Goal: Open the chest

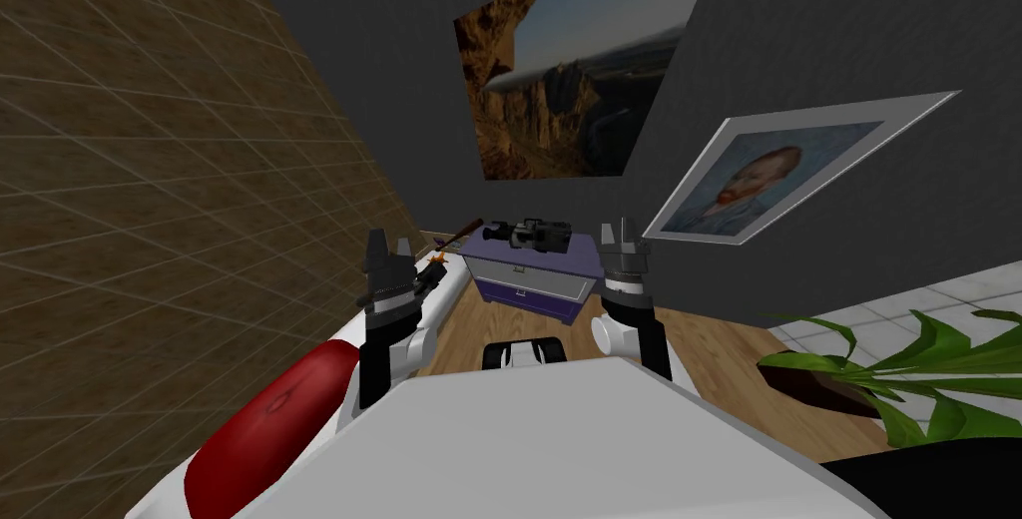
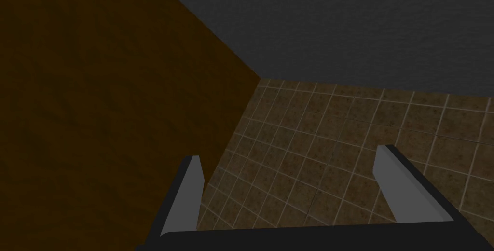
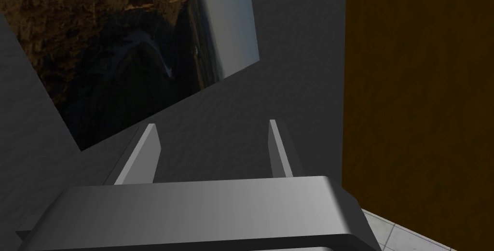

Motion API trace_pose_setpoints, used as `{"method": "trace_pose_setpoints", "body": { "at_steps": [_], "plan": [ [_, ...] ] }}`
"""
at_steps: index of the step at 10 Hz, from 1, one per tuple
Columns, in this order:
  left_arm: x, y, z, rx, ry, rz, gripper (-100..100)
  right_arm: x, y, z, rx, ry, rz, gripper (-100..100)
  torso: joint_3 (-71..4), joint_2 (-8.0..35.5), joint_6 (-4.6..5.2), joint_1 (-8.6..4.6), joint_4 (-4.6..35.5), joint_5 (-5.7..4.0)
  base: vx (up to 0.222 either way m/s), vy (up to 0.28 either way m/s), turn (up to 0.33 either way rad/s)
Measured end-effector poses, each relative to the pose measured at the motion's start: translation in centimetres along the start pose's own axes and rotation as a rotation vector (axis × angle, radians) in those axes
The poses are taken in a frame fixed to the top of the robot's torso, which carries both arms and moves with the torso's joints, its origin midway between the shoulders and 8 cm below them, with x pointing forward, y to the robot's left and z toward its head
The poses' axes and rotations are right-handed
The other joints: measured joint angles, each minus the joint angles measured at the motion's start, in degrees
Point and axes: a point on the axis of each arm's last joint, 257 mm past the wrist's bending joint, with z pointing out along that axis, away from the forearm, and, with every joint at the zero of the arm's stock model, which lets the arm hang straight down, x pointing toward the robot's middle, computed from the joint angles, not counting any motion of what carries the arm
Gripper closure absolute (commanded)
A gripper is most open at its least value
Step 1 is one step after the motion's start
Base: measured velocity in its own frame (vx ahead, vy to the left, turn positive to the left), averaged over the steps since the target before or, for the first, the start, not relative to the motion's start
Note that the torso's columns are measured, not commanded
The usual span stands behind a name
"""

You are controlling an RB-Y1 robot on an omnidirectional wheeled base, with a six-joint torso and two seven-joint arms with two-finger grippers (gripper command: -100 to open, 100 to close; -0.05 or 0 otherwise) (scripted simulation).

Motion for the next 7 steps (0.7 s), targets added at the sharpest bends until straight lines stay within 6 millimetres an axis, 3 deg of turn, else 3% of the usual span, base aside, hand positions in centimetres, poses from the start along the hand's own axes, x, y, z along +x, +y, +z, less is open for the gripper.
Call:
{"method": "trace_pose_setpoints", "body": {
  "at_steps": [1,2,4,7],
  "plan": [
    [0.0,0.0,0.0,0.0,0.0,0.0,0,0.0,0.0,0.0,0.0,0.0,0.0,0,-8.46,4.23,0.0,0.0,4.23,0.0,0.0,0.0,0.0],
    [0.0,0.0,0.0,0.0,0.0,0.0,0,0.0,0.0,0.0,0.0,0.0,0.0,-100,-16.92,8.46,0.0,0.0,8.46,0.0,0.005,0.007,0.057],
    [0.0,0.0,0.0,-0.001,0.0,0.0,0,0.9,-1.3,-0.2,0.036,0.056,-0.02,-100,-21.98,10.92,-0.01,0.04,10.91,0.01,-0.001,0.017,0.087],
    [0.0,0.0,0.0,-0.001,0.0,0.0,0,3.0,-5.4,-1.2,0.145,0.158,-0.067,-100,-22.3,11.11,-0.01,0.06,11.13,0.02,0.002,0.035,0.135]
  ]
}}
